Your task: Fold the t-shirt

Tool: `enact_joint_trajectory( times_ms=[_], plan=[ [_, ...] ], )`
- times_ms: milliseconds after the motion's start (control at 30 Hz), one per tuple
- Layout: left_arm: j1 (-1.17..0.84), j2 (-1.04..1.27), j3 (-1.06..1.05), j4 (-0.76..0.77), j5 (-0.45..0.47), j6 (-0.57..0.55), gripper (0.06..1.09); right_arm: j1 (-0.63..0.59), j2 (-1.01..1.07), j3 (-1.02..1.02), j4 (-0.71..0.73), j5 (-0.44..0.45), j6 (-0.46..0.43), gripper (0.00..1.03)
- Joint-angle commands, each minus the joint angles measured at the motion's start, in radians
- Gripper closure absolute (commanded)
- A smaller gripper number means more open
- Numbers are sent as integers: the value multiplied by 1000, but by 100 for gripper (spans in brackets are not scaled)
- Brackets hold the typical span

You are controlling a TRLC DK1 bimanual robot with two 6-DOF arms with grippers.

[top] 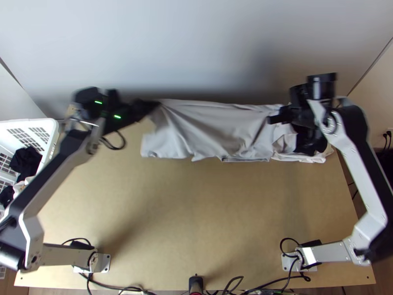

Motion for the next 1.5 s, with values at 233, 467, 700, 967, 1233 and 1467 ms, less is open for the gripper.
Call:
enact_joint_trajectory(
  times_ms=[233,467,700,967,1233,1467],
  plan=[
    [214,-254,95,-244,-40,56,105,-20,-292,27,-2,10,-45,100],
    [195,-375,122,-280,-30,137,105,159,-369,149,-80,10,-49,100],
    [191,-532,64,-274,-9,165,105,207,-329,386,-342,-127,-46,100],
    [166,-659,53,-279,78,153,105,448,-350,375,-595,-204,-78,100],
    [116,-760,49,-326,187,131,105,525,-378,304,-595,-205,-107,100],
    [116,-797,4,-357,243,131,105,666,-355,226,-595,-205,-107,100]
  ],
)
